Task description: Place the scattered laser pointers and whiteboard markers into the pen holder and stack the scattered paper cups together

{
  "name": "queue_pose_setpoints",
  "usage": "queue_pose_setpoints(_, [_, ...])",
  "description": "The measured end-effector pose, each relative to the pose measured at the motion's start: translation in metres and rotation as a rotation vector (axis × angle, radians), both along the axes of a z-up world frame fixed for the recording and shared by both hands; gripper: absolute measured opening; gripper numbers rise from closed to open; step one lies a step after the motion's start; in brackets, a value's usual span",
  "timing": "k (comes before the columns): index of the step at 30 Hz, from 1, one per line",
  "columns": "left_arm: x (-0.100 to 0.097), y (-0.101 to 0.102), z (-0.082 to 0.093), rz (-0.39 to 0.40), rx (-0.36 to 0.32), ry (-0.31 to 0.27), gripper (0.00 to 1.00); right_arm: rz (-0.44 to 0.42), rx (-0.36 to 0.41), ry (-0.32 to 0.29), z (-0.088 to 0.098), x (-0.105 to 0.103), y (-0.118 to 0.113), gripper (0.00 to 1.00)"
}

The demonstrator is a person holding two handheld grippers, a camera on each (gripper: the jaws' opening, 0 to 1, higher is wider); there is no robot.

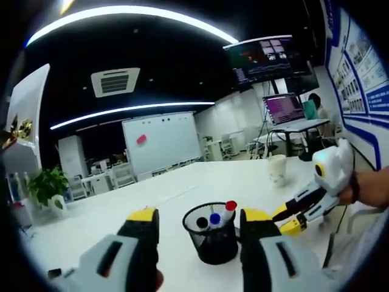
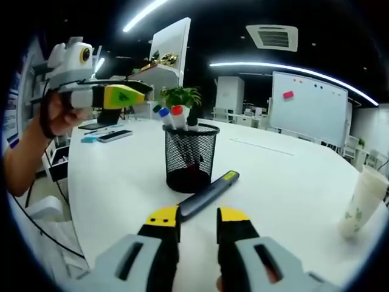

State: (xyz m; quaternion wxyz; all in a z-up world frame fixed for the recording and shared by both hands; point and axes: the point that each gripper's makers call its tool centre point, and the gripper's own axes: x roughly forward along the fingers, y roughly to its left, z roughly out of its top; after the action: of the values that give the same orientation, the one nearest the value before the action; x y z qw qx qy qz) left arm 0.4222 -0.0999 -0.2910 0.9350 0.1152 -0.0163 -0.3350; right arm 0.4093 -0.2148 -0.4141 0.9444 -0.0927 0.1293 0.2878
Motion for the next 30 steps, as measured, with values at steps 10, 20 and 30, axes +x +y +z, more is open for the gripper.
queue_pose_setpoints(10, [-0.012, 0.000, -0.004, 0.008, -0.013, 0.007, 0.54, 0.000, 0.002, -0.001, 0.000, -0.001, 0.001, 0.24])
queue_pose_setpoints(20, [-0.022, 0.000, -0.007, 0.012, -0.018, 0.007, 0.54, -0.007, 0.000, 0.001, -0.002, 0.000, -0.001, 0.25])
queue_pose_setpoints(30, [-0.027, 0.005, -0.009, 0.010, -0.025, 0.016, 0.54, -0.002, -0.003, 0.006, -0.003, -0.001, -0.001, 0.25])
